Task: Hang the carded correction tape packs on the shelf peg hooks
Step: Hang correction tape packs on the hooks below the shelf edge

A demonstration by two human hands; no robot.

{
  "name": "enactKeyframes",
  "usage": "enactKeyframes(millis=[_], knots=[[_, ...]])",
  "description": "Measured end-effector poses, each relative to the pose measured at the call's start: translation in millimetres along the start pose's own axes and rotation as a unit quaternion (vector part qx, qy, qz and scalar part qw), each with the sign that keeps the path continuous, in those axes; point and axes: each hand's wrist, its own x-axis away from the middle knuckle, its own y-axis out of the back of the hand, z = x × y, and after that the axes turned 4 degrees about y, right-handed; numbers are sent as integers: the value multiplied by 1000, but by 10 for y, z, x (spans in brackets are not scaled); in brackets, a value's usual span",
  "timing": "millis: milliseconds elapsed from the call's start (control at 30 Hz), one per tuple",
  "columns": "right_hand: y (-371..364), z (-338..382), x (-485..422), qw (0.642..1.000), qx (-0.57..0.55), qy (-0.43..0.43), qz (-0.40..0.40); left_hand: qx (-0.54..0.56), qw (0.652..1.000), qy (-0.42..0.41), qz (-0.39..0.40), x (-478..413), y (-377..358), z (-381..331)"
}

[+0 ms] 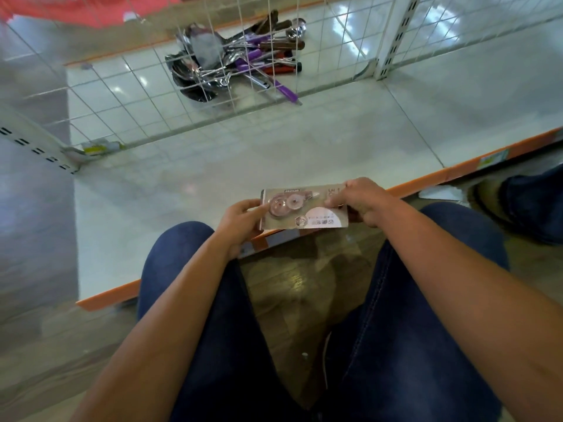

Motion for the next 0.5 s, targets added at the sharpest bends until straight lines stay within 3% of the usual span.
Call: enactKeyframes(millis=[133,267,400,500], knots=[[-35,147,26,992,-97,67,-52,37,999,-18,11,113,84,-62],[-122,342,76,982,-106,151,-29,64,996,-63,-12,204,192,-198],[-233,578,174,971,-131,199,7,-21,989,-138,-54,316,363,-361],[-338,802,310,966,-158,201,26,-91,982,-146,-82,519,460,-510]])
